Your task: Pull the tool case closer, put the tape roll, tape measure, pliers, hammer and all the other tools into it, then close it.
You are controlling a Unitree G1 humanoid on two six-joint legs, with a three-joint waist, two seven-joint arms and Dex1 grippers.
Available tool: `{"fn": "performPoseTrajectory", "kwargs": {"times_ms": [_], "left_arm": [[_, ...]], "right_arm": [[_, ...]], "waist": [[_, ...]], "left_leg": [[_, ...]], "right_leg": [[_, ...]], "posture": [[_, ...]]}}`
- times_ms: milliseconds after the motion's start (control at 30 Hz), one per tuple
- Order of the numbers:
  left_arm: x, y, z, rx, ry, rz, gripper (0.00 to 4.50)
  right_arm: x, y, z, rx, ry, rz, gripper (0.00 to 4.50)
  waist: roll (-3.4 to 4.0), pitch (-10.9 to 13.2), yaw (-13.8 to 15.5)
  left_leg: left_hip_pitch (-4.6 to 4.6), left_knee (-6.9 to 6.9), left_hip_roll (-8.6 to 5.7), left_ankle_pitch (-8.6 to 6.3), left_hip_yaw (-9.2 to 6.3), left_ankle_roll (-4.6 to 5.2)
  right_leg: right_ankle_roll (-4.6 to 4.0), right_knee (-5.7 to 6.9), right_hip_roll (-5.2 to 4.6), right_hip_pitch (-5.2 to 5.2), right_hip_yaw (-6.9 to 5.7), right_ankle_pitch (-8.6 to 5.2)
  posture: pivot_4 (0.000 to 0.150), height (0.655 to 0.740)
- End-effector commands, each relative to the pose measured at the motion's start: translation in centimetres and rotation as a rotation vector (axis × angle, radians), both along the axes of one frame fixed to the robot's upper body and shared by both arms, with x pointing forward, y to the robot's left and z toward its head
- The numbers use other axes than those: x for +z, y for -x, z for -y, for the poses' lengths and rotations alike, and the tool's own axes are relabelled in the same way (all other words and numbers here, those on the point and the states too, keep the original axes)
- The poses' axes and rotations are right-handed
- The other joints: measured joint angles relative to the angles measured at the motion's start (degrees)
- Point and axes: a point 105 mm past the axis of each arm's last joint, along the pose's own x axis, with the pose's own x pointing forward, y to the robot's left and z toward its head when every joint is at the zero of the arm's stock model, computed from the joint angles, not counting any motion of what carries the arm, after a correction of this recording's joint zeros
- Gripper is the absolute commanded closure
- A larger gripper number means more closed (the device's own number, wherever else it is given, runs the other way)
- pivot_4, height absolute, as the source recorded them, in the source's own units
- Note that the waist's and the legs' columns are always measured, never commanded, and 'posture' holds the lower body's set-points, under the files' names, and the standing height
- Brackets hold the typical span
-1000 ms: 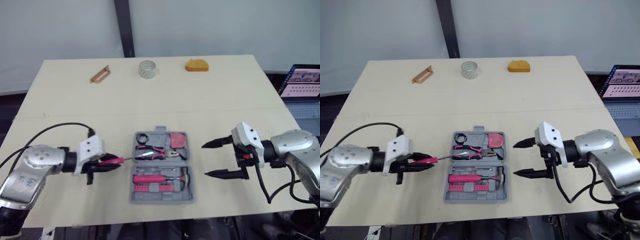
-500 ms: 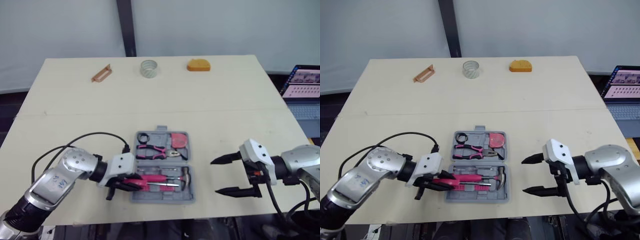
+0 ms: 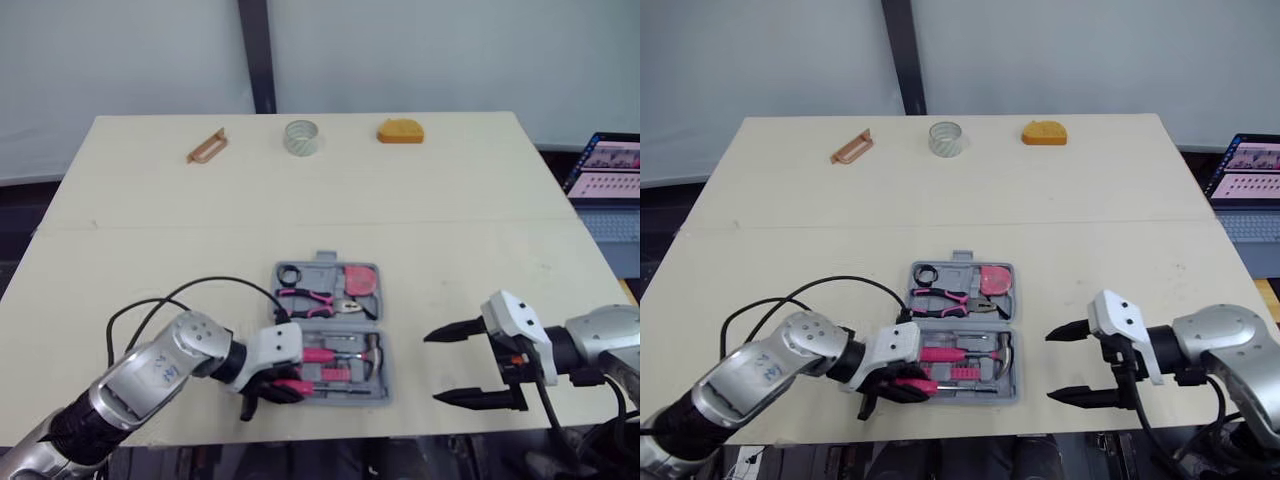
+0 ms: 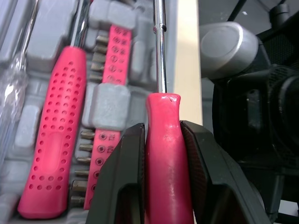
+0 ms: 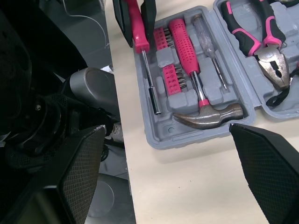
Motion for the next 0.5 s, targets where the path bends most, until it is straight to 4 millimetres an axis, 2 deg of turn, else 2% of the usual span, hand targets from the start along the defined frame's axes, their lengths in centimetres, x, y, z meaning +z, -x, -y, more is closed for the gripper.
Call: {"fn": "performPoseTrajectory", "kwargs": {"times_ms": [33, 500], "left_arm": [[0.4, 0.2, 0.6, -0.017, -0.005, 0.012, 3.84], [0.3, 0.4, 2.0, -0.026, -0.028, -0.007, 3.84]], "right_arm": [[0.7, 0.2, -0.5, 0.013, -0.016, 0.03, 0.0], [0.6, 0.1, -0.4, -0.002, -0.018, 0.028, 0.0]], "waist": [[0.0, 0.0, 0.0], [-0.01, 0.0, 0.1]], "left_leg": [[0.0, 0.0, 0.0, 0.0, 0.0, 0.0], [-0.16, 0.18, -0.01, -0.01, -0.12, 0.02]], "right_leg": [[0.0, 0.0, 0.0, 0.0, 0.0, 0.0], [0.0, 0.01, 0.0, 0.0, -0.04, 0.0]], "posture": [[0.15, 0.74], [0.15, 0.74]]}}
